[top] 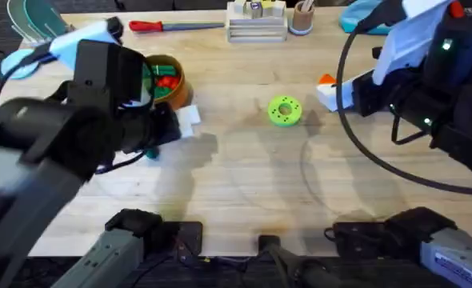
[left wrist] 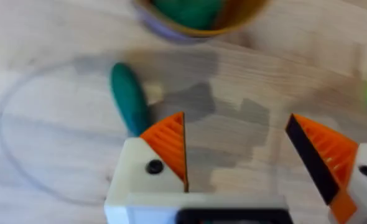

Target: Pick up the gripper from the table and insert it into the empty holder that is missing its gripper. Then pick up a screw, insert it into the mounting hole, and use the screwdriver to tighten it. Finally, clean up the table by picking up the vegetable and placing it into the bucket.

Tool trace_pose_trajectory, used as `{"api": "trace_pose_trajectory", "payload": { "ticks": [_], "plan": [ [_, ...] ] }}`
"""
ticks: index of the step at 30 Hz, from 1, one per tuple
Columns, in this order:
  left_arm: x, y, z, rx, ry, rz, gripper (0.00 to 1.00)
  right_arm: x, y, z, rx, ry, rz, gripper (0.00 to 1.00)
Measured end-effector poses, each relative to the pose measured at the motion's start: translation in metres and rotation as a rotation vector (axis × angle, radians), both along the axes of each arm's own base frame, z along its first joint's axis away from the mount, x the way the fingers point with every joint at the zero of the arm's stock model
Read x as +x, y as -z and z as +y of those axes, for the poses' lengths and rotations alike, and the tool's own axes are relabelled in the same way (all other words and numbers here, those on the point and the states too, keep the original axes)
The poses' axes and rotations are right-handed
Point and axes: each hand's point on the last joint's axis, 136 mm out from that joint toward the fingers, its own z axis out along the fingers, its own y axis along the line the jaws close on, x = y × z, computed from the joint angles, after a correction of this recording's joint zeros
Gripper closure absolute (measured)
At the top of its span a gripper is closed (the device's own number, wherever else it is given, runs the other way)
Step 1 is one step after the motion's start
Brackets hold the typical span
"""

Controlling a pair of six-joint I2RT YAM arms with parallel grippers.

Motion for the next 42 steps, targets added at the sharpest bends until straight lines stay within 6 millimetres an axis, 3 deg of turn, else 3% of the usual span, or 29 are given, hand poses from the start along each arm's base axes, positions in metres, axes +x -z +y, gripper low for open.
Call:
{"api": "trace_pose_trajectory", "payload": {
  "ticks": [5,12,21,24,29,30,36,39,42],
  "plan": [
    [0.001,0.026,0.031,0.004,-0.199,0.125,0.008,0.000,0.000,0.000,0.000,0.000,0.000,0.010],
    [0.000,0.050,0.062,0.034,-0.351,0.228,0.008,0.000,0.000,0.000,0.000,0.000,0.001,0.010],
    [-0.003,0.083,0.068,0.044,-0.378,0.363,0.013,0.000,0.000,0.000,0.000,0.000,0.001,0.010],
    [0.001,0.087,0.068,0.039,-0.384,0.365,0.170,0.000,0.000,0.000,0.000,0.000,0.001,0.010],
    [0.002,0.087,0.069,0.042,-0.388,0.361,0.909,0.000,0.000,0.000,0.000,0.000,0.001,0.010],
    [0.002,0.086,0.069,0.043,-0.389,0.358,0.970,0.000,0.000,0.000,0.000,0.000,0.001,0.010],
    [-0.016,0.077,0.066,0.040,-0.384,0.454,0.979,0.000,0.000,0.000,0.000,0.000,0.001,0.008],
    [-0.017,0.052,0.063,0.027,-0.379,0.492,0.979,0.000,0.000,0.000,0.000,0.000,0.000,0.010],
    [-0.002,0.016,0.062,0.015,-0.377,0.457,0.980,0.000,0.000,0.000,0.000,0.000,0.001,0.010]
  ]
}}
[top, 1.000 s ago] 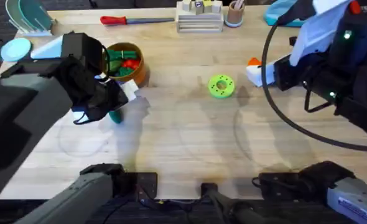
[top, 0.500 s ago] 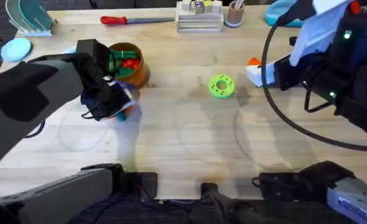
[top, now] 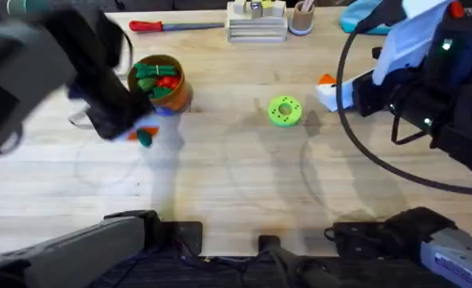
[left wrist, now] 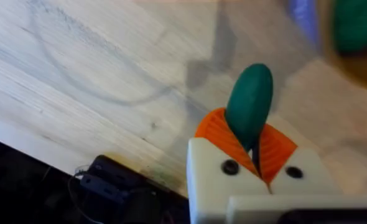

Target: Pick up the gripper from the table and insert it into the empty holder that is missing its gripper. Then pick up a screw, insert it into the mounting hole, and use the screwdriver to tighten it. Finally, clean up the table by picking up the vegetable and placing it into the bucket.

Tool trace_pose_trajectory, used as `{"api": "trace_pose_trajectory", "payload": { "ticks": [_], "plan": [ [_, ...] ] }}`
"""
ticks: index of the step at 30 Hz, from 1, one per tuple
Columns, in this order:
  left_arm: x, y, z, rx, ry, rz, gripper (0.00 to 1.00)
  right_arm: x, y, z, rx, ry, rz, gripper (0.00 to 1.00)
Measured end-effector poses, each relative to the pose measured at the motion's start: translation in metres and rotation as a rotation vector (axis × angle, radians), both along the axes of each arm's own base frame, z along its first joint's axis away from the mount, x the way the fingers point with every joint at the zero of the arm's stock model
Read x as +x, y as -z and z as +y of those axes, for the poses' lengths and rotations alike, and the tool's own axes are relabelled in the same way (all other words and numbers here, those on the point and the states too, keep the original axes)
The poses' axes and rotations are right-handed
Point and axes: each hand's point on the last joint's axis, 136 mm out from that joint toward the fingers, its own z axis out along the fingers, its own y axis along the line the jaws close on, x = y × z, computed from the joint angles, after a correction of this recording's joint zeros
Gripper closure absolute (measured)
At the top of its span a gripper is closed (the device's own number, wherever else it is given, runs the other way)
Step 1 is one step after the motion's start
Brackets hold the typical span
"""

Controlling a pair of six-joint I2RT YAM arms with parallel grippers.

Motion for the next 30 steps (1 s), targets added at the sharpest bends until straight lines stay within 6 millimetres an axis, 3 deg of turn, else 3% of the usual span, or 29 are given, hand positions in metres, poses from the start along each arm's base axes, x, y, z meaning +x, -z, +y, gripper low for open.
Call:
{"api": "trace_pose_trajectory", "payload": {
  "ticks": [6,11,15,21,25,30],
  "plan": [
    [0.050,-0.072,0.001,0.001,0.002,-0.217,0.980,0.000,0.000,0.000,0.000,0.000,0.000,0.010],
    [0.094,-0.104,0.003,0.007,0.006,-0.425,0.980,0.000,0.000,0.000,0.000,0.000,0.000,0.010],
    [0.108,-0.101,0.001,-0.010,0.004,-0.449,0.980,0.000,0.000,0.000,0.000,0.000,0.000,0.010],
    [0.118,-0.060,-0.003,-0.050,-0.005,-0.321,0.852,0.000,0.002,0.000,-0.002,0.000,0.008,0.010],
    [0.121,-0.041,-0.009,-0.091,-0.004,-0.264,0.643,0.001,0.006,0.000,-0.006,0.000,0.020,0.010],
    [0.122,-0.046,-0.012,-0.109,-0.012,-0.289,0.271,0.000,0.007,0.000,-0.008,0.000,0.025,0.010]
  ]
}}
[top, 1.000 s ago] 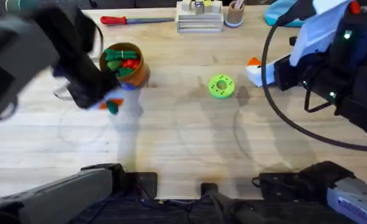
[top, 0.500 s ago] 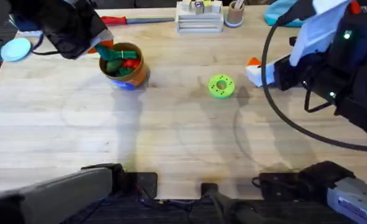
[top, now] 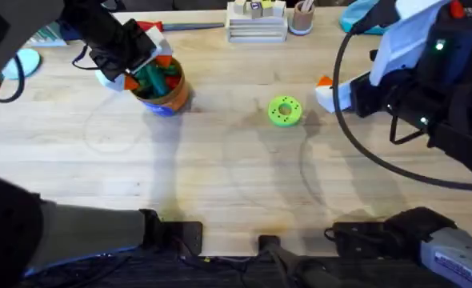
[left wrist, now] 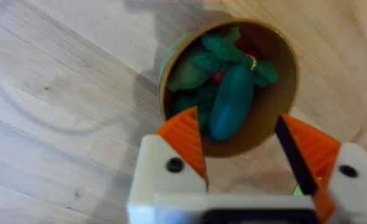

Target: Pick up the gripper from the table and insert it into the empty holder that is missing its gripper. Then pick up a screw, insert it into the mounting hole, and use the screwdriver to tighten it. Finally, clean up the table by picking up the vegetable and placing it into the bucket.

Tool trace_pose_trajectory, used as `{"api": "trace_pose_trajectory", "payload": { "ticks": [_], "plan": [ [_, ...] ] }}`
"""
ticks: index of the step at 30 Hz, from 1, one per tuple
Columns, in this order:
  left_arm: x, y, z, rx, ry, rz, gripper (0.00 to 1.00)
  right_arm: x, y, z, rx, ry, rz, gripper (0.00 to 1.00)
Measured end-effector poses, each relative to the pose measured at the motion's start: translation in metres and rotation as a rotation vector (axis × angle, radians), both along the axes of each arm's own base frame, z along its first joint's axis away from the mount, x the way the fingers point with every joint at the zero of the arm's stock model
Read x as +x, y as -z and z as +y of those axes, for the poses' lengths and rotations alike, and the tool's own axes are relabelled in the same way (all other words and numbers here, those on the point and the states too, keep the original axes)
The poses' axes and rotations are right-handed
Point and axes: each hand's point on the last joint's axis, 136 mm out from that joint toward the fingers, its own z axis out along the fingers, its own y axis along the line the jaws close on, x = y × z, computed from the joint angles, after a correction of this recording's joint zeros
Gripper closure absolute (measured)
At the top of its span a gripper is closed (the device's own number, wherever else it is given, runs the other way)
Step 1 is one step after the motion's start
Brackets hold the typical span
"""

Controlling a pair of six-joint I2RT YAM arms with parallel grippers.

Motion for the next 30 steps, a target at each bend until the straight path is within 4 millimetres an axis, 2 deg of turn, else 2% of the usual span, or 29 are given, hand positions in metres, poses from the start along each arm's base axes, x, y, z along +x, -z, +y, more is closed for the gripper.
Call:
{"api": "trace_pose_trajectory", "payload": {
  "ticks": [2,5,10,13,18,20,27,30],
  "plan": [
    [-0.001,-0.006,-0.001,-0.002,0.002,-0.017,0.120,-0.004,0.006,-0.001,-0.010,0.000,0.030,0.010],
    [-0.009,-0.018,-0.002,0.008,0.032,-0.028,0.098,-0.010,0.014,-0.003,-0.014,0.006,0.069,0.010],
    [-0.024,-0.047,-0.003,0.047,0.146,-0.046,0.094,-0.012,0.012,-0.004,0.046,0.053,0.090,0.010],
    [-0.040,-0.068,-0.004,0.083,0.246,-0.053,0.090,-0.016,-0.001,-0.004,0.068,0.071,0.119,0.010],
    [-0.077,-0.097,-0.007,0.144,0.437,-0.046,0.089,-0.025,-0.040,-0.005,0.091,0.077,0.141,0.010],
    [-0.089,-0.107,-0.008,0.177,0.519,-0.062,0.089,-0.034,-0.049,-0.007,0.092,0.082,0.177,0.010],
    [-0.109,-0.139,-0.012,0.313,0.727,-0.201,0.089,-0.059,-0.076,-0.013,0.103,0.102,0.238,0.010],
    [-0.117,-0.149,-0.016,0.364,0.803,-0.248,0.088,-0.066,-0.075,-0.016,0.102,0.109,0.259,0.010]
  ]
}}
